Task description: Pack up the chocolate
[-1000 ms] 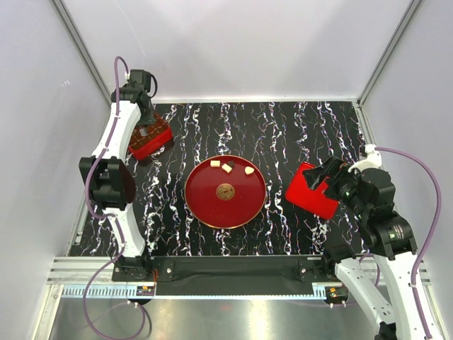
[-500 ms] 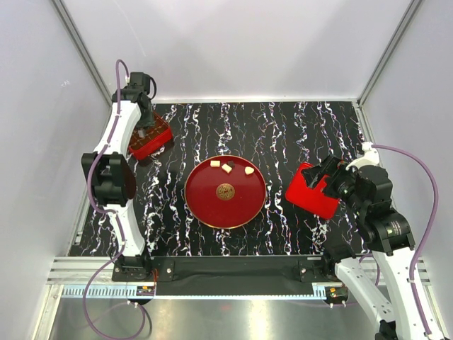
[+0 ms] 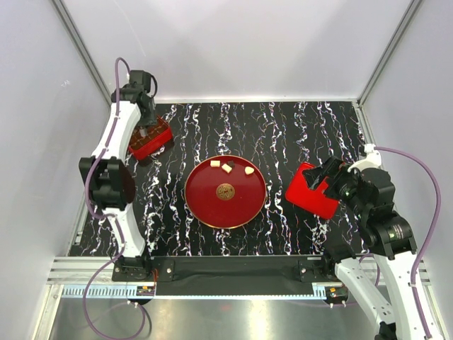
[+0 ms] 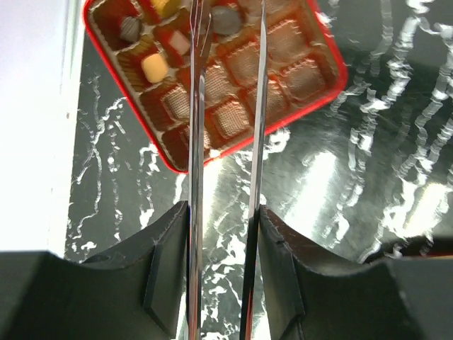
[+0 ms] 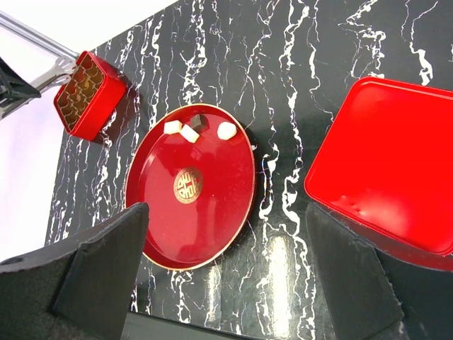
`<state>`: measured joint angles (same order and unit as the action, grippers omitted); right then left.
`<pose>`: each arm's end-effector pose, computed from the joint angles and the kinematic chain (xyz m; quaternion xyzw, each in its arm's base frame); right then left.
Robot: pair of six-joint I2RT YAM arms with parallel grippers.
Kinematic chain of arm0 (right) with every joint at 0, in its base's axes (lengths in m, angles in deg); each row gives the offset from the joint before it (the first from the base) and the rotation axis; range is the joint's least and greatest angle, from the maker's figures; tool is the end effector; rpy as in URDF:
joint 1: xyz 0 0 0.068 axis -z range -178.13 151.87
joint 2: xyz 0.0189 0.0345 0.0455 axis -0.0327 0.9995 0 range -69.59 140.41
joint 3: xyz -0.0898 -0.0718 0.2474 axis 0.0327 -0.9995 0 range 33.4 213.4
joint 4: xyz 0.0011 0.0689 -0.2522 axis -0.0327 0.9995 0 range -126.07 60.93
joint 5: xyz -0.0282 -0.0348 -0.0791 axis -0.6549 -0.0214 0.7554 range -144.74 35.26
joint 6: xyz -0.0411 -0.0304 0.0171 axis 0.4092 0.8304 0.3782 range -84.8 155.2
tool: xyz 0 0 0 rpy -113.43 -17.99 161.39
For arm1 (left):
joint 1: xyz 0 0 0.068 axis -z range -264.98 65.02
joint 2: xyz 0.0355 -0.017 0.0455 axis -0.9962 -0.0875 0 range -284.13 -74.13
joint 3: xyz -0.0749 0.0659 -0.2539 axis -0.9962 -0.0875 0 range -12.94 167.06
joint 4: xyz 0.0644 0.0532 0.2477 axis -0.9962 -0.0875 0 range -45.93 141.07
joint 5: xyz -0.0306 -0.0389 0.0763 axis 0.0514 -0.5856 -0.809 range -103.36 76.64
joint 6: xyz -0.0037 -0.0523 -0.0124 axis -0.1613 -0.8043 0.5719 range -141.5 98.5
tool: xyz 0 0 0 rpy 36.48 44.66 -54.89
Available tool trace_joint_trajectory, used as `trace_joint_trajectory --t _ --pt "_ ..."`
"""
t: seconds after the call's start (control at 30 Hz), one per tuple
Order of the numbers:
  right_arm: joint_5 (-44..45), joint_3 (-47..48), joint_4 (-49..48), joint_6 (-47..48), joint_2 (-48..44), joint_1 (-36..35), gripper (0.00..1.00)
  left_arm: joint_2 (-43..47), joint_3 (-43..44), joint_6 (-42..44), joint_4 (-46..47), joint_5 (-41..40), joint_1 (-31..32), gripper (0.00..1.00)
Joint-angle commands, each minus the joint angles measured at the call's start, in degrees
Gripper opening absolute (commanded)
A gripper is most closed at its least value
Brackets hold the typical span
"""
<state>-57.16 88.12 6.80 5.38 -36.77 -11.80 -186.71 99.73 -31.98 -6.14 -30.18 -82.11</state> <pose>0.1020 0.0264 0.3644 0.1039 0.8173 0.2260 0.5197 0.4250 -0.0111 0.3268 -0.1043 0.9440 0.1068 0.2944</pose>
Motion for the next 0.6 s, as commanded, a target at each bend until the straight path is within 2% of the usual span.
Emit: trace_joint_trajectory --t 0.0,0.07,0.2,0.3,0.47,0.57 --pt "1.0 2.0 -0.2 -0.2 -1.0 0.0 1.0 10.9 -4.4 0.3 1.7 4.0 5.4 0.44" --pt "1.1 2.1 0.0 -0.1 -1.3 0.0 1.0 15.4 -10.5 0.3 3.1 4.6 9.0 0.44" --pt "2.1 2.9 1.1 1.1 -0.9 0.0 1.0 21.2 -19.1 -1.9 3.9 3.8 21.3 0.44" --pt "2.1 3.9 1.7 1.7 -0.7 0.0 1.0 24.9 -25.3 -3.3 4.7 3.6 27.9 0.44" --pt "2.1 4.5 2.0 1.3 -0.7 0.0 1.0 28.0 -30.2 -7.3 5.3 3.1 36.0 0.44" --pt "2.1 4.3 2.0 0.7 -0.8 0.0 0.99 29.1 -32.9 -9.2 6.8 3.2 38.2 0.46"
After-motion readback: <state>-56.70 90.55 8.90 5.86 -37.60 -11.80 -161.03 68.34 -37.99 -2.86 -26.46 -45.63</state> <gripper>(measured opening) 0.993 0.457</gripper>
